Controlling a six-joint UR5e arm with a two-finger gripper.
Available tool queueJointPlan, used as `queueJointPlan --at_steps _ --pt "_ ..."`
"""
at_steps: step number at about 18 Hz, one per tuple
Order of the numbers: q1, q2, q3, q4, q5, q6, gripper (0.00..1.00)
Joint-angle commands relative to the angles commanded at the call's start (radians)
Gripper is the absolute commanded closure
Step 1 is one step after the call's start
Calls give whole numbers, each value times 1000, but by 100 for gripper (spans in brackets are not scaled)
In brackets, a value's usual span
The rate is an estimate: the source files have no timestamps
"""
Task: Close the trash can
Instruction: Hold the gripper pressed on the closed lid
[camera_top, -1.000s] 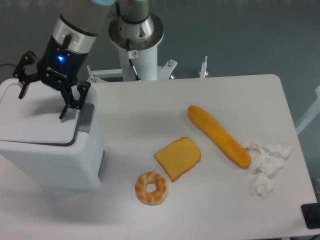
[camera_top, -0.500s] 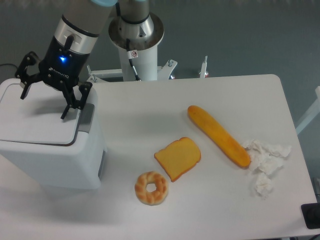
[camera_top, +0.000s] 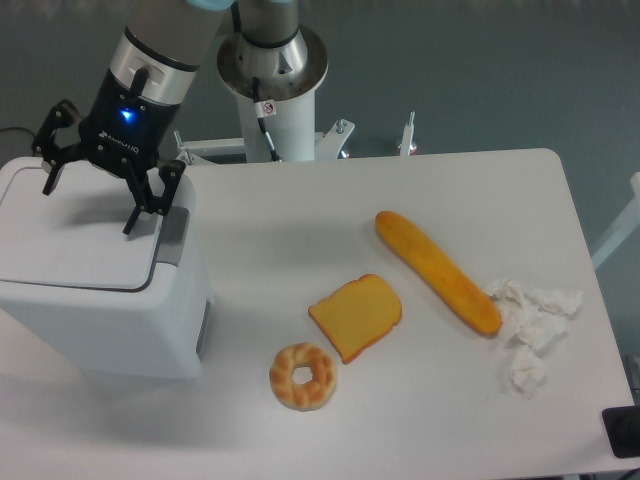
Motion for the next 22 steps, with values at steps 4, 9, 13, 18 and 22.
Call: queueJointPlan --at_steps 4,9,13,18,22 --pt "3 0 0 0 2 0 0" --pt "5 -3 2 0 2 0 0" --pt "3 -6 0 2 0 0 0" --pt "3 -9 0 2 0 0 0" --pt "3 -12 2 2 0 0 0"
